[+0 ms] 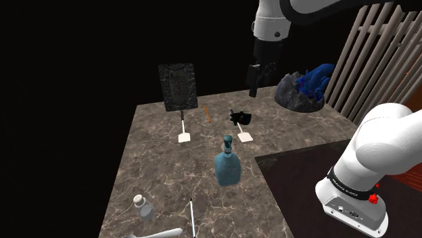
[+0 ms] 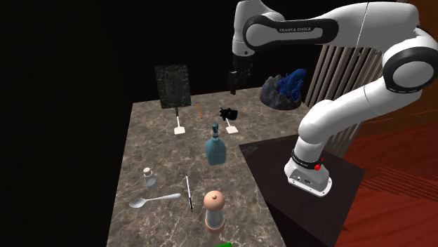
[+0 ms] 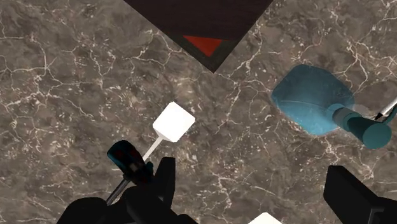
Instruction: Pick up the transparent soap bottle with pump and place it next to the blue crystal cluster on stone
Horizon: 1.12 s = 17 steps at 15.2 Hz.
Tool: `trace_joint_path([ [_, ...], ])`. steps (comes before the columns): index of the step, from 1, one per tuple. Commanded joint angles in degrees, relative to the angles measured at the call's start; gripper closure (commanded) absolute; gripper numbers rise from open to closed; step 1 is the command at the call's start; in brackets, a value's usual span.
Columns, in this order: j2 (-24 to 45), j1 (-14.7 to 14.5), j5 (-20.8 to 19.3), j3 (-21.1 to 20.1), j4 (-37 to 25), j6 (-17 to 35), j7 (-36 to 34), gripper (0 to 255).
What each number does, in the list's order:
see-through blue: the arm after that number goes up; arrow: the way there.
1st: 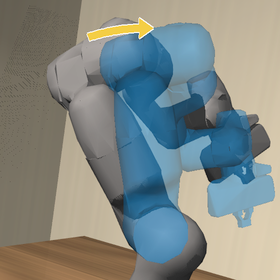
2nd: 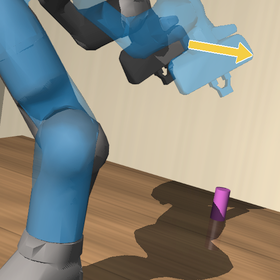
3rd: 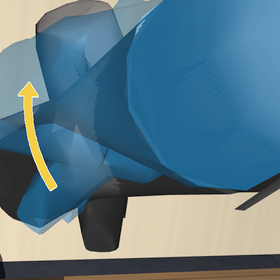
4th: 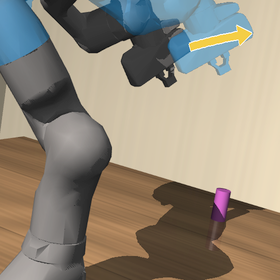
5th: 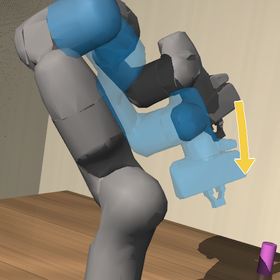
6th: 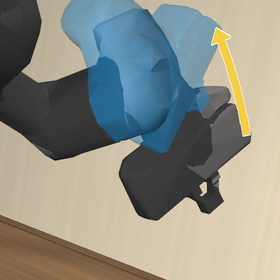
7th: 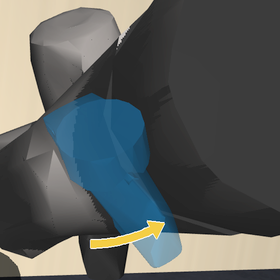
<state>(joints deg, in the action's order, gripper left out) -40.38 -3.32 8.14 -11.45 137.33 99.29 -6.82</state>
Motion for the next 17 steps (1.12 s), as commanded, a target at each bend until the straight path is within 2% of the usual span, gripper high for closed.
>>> trace_joint_path([
  [1, 2.1, -0.8, 1.3, -2.3, 0.0, 1.5, -2.4, 0],
  [12, 17.2, -3.6, 5.5, -14.9, -2.3, 11.7, -14.7, 0],
  [17, 19.1, -3.8, 5.7, -16.1, -0.2, 15.5, -15.5, 0],
])
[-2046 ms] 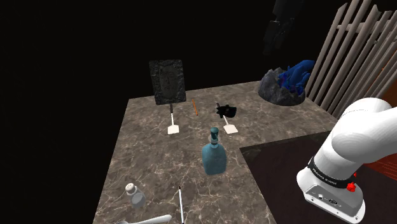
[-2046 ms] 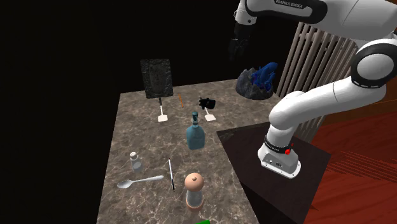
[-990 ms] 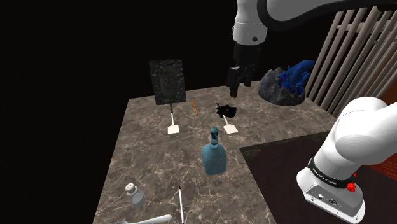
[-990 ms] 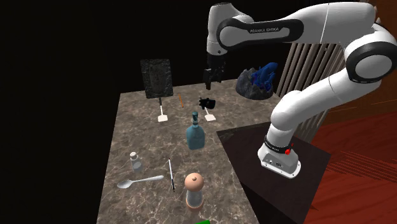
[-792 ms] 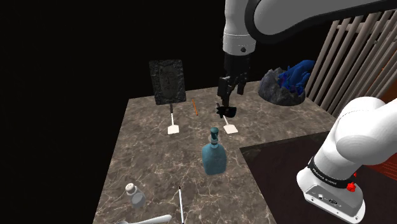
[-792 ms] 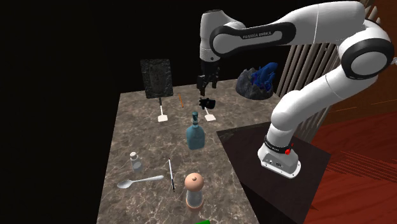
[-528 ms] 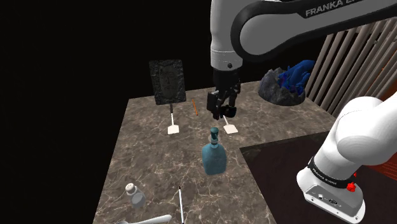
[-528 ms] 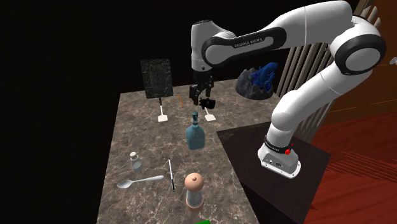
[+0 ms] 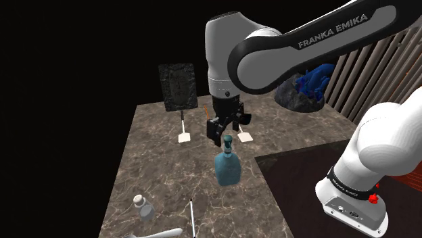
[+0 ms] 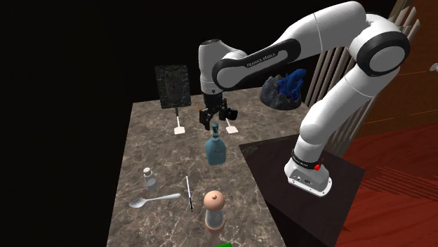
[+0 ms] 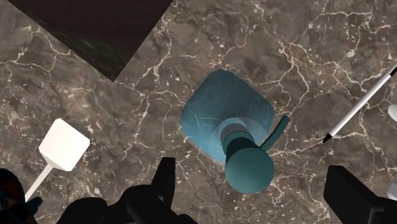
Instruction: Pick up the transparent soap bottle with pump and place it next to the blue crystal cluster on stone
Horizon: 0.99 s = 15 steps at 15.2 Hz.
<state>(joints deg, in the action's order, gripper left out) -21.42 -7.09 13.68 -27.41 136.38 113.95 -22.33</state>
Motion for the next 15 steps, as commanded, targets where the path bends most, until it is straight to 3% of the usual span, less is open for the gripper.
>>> trace_joint_path([
  [1, 0.4, -0.1, 0.1, -0.3, 1.3, 1.7, 0.0, 0],
  [11, 1.1, -0.1, 0.2, -0.7, 2.7, 3.8, -0.1, 0],
  [12, 1.1, -0.1, 0.2, -0.7, 2.7, 3.8, -0.1, 255],
  [15, 1.1, -0.1, 0.2, -0.7, 2.7, 3.8, -0.1, 255],
])
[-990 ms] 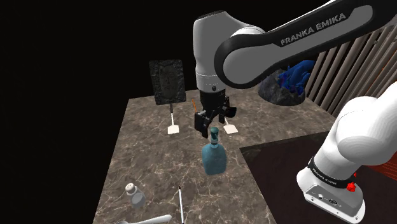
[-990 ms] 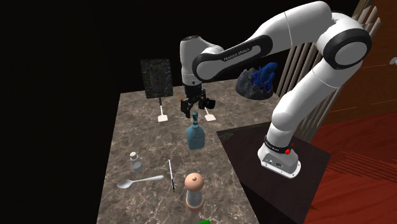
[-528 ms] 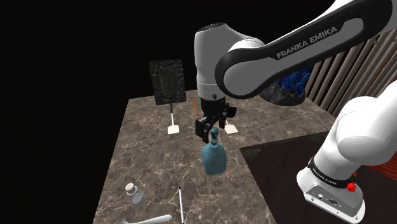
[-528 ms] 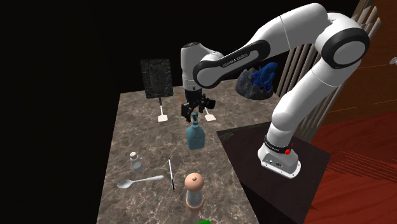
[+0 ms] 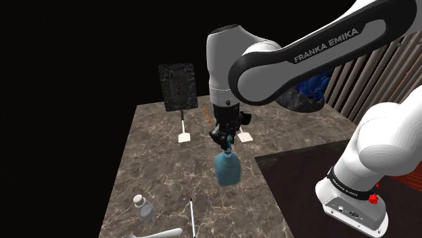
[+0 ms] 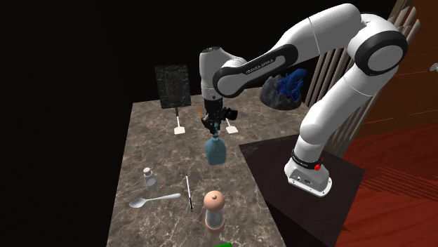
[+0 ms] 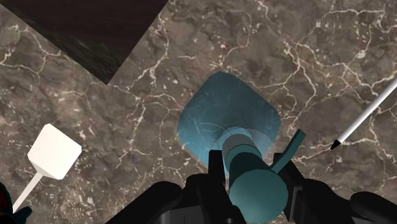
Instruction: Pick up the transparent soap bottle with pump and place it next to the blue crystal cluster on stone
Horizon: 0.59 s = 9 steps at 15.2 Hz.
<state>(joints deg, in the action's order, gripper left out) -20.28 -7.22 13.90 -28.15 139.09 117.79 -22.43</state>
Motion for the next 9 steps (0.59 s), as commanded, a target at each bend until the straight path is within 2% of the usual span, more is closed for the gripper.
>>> trace_joint_path([
  [1, 0.0, 0.0, 0.0, 0.0, 0.0, 0.0, 0.0, 255],
  [6, 0.0, 0.0, 0.0, 0.0, 0.0, 0.0, 0.0, 255],
  [9, -1.0, 0.0, 0.0, 0.5, -1.5, -2.5, 0.1, 255],
])
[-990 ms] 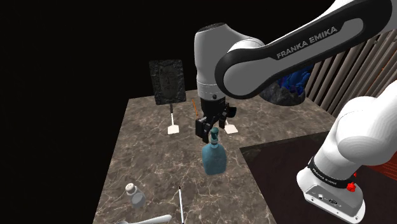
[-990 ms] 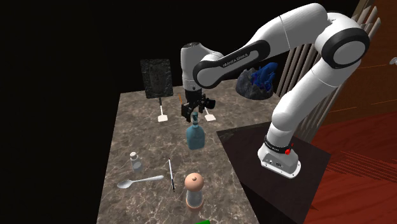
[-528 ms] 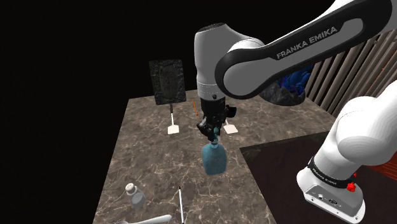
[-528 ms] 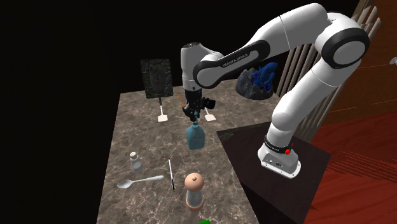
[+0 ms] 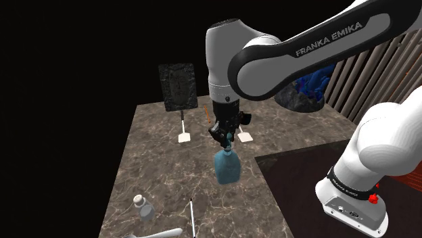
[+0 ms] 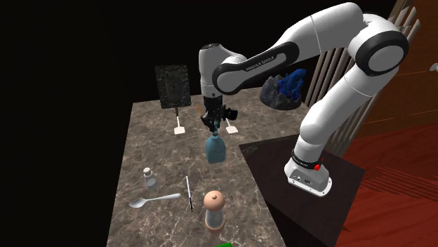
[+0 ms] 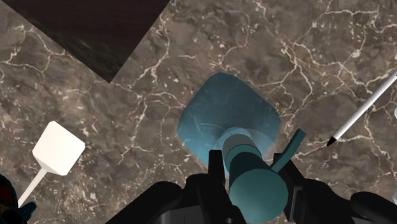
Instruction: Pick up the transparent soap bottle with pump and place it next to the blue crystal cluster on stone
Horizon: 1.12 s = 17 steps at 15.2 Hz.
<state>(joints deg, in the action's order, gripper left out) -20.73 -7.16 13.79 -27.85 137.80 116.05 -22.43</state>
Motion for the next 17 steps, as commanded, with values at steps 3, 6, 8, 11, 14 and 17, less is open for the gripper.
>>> trace_joint_path([
  [3, -1.4, -0.1, 0.1, 0.6, -1.9, -3.3, 0.1, 255],
  [6, -2.1, 0.0, -0.1, 1.1, -3.7, -5.7, 0.1, 255],
  [8, -2.5, 0.0, -0.1, 1.4, -4.9, -7.3, 0.0, 255],
  [11, -3.0, 0.1, -0.3, 1.8, -6.8, -9.7, 0.0, 255],
  [14, -3.4, 0.1, -0.5, 2.1, -8.8, -12.1, -0.1, 255],
  [17, -3.6, 0.2, -0.7, 2.5, -10.9, -14.4, -0.2, 255],
])
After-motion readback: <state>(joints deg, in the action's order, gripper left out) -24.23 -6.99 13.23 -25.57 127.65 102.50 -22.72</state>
